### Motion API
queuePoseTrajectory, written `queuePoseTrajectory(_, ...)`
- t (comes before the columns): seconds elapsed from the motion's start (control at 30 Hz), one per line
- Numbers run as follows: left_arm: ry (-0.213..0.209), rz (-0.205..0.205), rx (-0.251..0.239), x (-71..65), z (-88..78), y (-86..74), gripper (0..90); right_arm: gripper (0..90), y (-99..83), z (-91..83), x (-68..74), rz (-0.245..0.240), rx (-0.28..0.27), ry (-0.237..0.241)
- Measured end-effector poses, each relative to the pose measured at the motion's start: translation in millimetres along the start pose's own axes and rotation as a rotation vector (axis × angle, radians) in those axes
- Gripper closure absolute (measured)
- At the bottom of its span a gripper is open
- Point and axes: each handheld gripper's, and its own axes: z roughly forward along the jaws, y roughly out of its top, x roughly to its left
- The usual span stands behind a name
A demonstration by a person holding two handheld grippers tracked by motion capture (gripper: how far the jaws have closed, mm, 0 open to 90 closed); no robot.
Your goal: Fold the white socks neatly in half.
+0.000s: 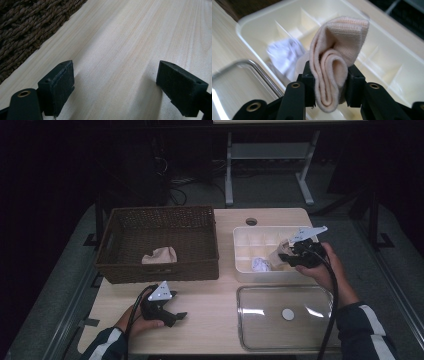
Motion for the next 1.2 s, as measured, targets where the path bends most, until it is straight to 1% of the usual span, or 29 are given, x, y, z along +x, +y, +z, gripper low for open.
queuePoseTrajectory(0.07,-0.002,-0.005,-0.002,-0.2,0.2,0.0,13.9,65.9,-3.4,5.2,-5.2,0.007,0.040,0.005)
queuePoseTrajectory(0.1,-0.002,-0.005,-0.002,-0.2,0.2,0.0,13.9,65.9,-3.4,5.2,-5.2,0.007,0.040,0.005)
queuePoseTrajectory(0.13,-0.003,-0.005,-0.001,-0.2,0.3,0.0,13.9,65.9,-4.5,7.8,-6.5,0.010,0.060,0.016)
queuePoseTrajectory(0.17,-0.003,-0.005,-0.001,-0.2,0.3,0.1,13.9,65.9,-5.0,13.1,-7.7,0.008,0.100,0.024)
queuePoseTrajectory(0.2,-0.003,-0.005,0.000,-0.1,0.3,0.2,13.9,65.9,-5.0,13.1,-7.7,0.008,0.100,0.024)
queuePoseTrajectory(0.3,-0.003,-0.005,-0.001,-0.1,0.3,0.2,13.9,65.8,-2.3,21.3,-6.4,-0.019,0.159,0.063)
queuePoseTrajectory(0.33,-0.003,-0.005,-0.001,-0.1,0.3,0.2,13.9,65.8,0.1,25.9,-5.4,-0.038,0.193,0.075)
queuePoseTrajectory(0.4,-0.003,-0.005,-0.001,-0.1,0.3,0.1,13.9,65.7,2.9,30.7,-3.7,-0.056,0.231,0.078)
queuePoseTrajectory(0.43,-0.004,-0.005,-0.001,-0.1,0.3,0.2,13.9,65.6,4.9,35.3,-1.9,-0.080,0.283,0.081)
queuePoseTrajectory(0.47,-0.004,-0.004,0.000,-0.1,0.3,0.2,13.9,65.4,7.0,42.2,0.1,-0.110,0.328,0.101)
queuePoseTrajectory(0.5,-0.004,-0.004,0.000,-0.1,0.3,0.3,13.9,65.0,8.0,46.2,1.4,-0.111,0.345,0.119)
queuePoseTrajectory(0.53,-0.004,-0.004,0.000,0.0,0.3,0.2,13.9,65.0,8.0,46.2,1.4,-0.111,0.345,0.119)
queuePoseTrajectory(0.57,-0.005,-0.004,0.001,0.1,0.3,0.3,13.9,63.9,9.6,56.1,3.3,-0.126,0.389,0.116)
queuePoseTrajectory(0.63,-0.005,-0.004,0.000,0.0,0.3,0.2,13.9,62.5,9.9,62.1,2.3,-0.116,0.407,0.130)
queuePoseTrajectory(0.67,-0.005,-0.005,0.000,0.0,0.3,0.2,13.9,62.5,9.9,62.1,2.3,-0.116,0.407,0.130)
queuePoseTrajectory(0.7,-0.004,-0.004,0.000,0.0,0.3,0.2,13.9,56.6,10.2,63.7,-1.2,-0.088,0.396,0.152)
queuePoseTrajectory(0.73,-0.004,-0.004,0.000,0.0,0.3,0.2,13.9,56.6,10.2,63.7,-1.2,-0.088,0.396,0.152)
queuePoseTrajectory(0.77,-0.004,-0.004,0.000,0.0,0.3,0.2,13.9,51.4,10.2,63.7,-2.5,-0.080,0.398,0.148)
queuePoseTrajectory(0.8,-0.004,-0.004,0.000,0.0,0.3,0.1,13.9,49.8,9.9,62.5,-4.2,-0.074,0.396,0.136)
queuePoseTrajectory(0.83,-0.004,-0.004,0.000,0.0,0.2,0.2,13.9,47.7,9.3,56.2,-7.1,-0.068,0.373,0.147)
queuePoseTrajectory(0.87,-0.004,-0.004,-0.001,0.0,0.3,0.1,13.9,47.7,9.3,56.2,-7.1,-0.068,0.373,0.147)
queuePoseTrajectory(0.9,-0.004,-0.004,-0.001,0.0,0.3,0.1,13.9,46.4,9.6,51.8,-8.4,-0.052,0.355,0.148)
queuePoseTrajectory(0.93,-0.004,-0.005,-0.001,-0.1,0.3,0.1,13.9,46.3,10.2,44.0,-11.2,-0.028,0.313,0.153)
queuePoseTrajectory(1.0,-0.004,-0.004,-0.001,0.0,0.3,0.1,13.9,46.5,11.4,38.6,-12.8,-0.010,0.281,0.146)
queuePoseTrajectory(1.03,-0.004,-0.004,-0.001,0.0,0.3,0.1,13.9,46.5,11.4,38.6,-12.8,-0.010,0.281,0.146)
queuePoseTrajectory(1.07,-0.004,-0.005,-0.001,-0.1,0.3,0.1,13.9,49.5,12.3,35.6,-13.4,-0.005,0.263,0.140)
queuePoseTrajectory(1.1,-0.004,-0.005,-0.001,-0.1,0.3,0.1,13.9,50.8,13.3,32.3,-14.6,-0.012,0.241,0.142)
queuePoseTrajectory(1.17,-0.004,-0.004,-0.001,0.0,0.3,0.2,13.9,53.2,15.2,24.3,-17.7,0.013,0.179,0.149)
queuePoseTrajectory(1.2,-0.004,-0.003,0.000,0.2,0.4,0.3,13.9,52.3,15.7,20.0,-20.5,0.035,0.128,0.149)
